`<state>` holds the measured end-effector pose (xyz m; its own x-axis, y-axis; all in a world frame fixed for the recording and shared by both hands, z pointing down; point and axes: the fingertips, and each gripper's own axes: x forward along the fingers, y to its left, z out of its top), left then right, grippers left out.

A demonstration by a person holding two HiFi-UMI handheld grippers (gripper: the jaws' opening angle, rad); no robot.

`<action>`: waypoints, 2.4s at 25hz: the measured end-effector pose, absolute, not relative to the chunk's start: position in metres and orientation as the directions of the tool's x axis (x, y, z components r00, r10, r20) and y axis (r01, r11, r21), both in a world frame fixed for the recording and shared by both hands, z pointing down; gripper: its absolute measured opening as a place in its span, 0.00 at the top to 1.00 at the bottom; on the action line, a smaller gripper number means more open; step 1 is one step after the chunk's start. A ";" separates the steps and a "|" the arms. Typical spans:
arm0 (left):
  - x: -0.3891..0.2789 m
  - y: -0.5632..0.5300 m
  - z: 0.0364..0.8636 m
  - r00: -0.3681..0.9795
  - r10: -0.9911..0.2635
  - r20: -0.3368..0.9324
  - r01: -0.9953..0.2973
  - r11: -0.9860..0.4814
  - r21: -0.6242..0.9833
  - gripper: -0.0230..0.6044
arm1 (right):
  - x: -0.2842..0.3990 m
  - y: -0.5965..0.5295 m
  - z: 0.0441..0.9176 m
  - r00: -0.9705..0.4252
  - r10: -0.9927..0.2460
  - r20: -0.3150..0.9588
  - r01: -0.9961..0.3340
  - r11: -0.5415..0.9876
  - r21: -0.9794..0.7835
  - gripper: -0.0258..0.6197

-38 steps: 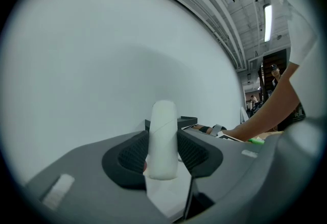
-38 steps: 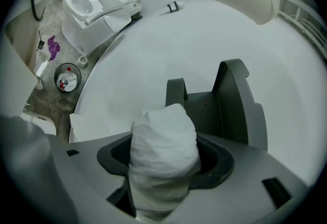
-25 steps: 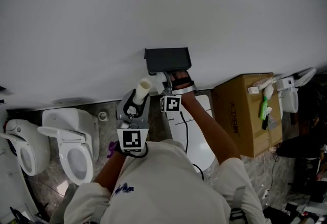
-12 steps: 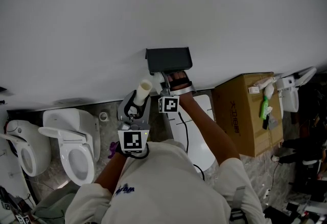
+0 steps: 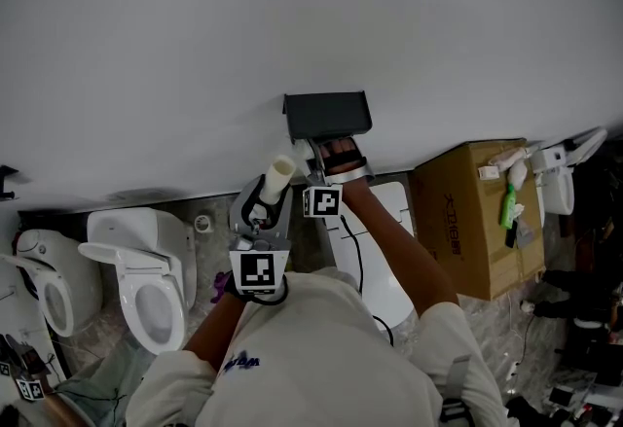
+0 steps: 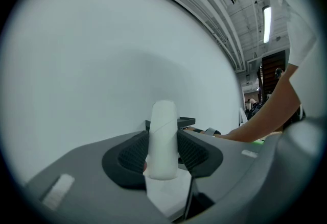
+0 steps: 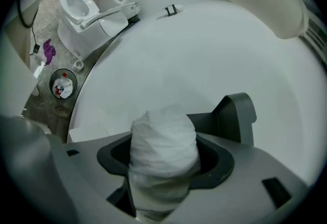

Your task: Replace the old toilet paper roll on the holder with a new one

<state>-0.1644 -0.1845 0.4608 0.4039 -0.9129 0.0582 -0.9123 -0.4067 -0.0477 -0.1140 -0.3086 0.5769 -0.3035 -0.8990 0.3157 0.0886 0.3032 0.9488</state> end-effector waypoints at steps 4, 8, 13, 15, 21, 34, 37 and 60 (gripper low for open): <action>-0.165 -0.183 0.460 0.404 -0.913 0.057 -0.912 -0.407 -0.051 0.67 | -0.118 -0.307 0.576 -0.305 -0.899 0.314 0.084 0.303 0.949 0.51; -0.165 -0.181 0.459 0.402 -0.914 0.057 -0.913 -0.405 -0.056 0.67 | -0.119 -0.306 0.576 -0.307 -0.900 0.310 0.091 0.297 0.951 0.51; -0.164 -0.180 0.456 0.402 -0.914 0.057 -0.913 -0.405 -0.057 0.67 | -0.119 -0.307 0.573 -0.303 -0.905 0.299 0.064 0.294 0.954 0.50; -0.166 -0.179 0.455 0.399 -0.916 0.053 -0.914 -0.401 -0.054 0.67 | -0.120 -0.303 0.571 -0.305 -0.902 0.305 0.009 0.317 0.948 0.45; -0.172 -0.175 0.453 0.379 -0.924 0.044 -0.924 -0.381 -0.043 0.67 | -0.110 -0.282 0.562 -0.297 -0.909 0.292 -0.098 0.333 0.938 0.31; -0.116 -0.168 0.421 0.504 -0.864 0.003 -0.864 -0.504 -0.005 0.67 | -0.017 -0.200 0.492 -0.192 -0.960 0.204 -0.556 0.278 0.783 0.35; -0.095 -0.153 0.410 0.538 -0.843 -0.009 -0.843 -0.538 0.001 0.67 | 0.025 -0.167 0.476 -0.130 -0.968 0.216 -0.719 0.242 0.652 0.40; 0.042 -0.022 0.369 0.663 -0.746 -0.066 -0.748 -0.663 -0.030 0.67 | 0.192 0.033 0.355 -0.037 -0.999 0.008 -0.998 0.037 0.049 0.96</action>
<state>0.0423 -0.0222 0.3687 0.6630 -0.7458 -0.0655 -0.7484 -0.6626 -0.0298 0.1916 0.0335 0.3545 -0.0367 -0.9993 0.0076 -0.9981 0.0371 0.0486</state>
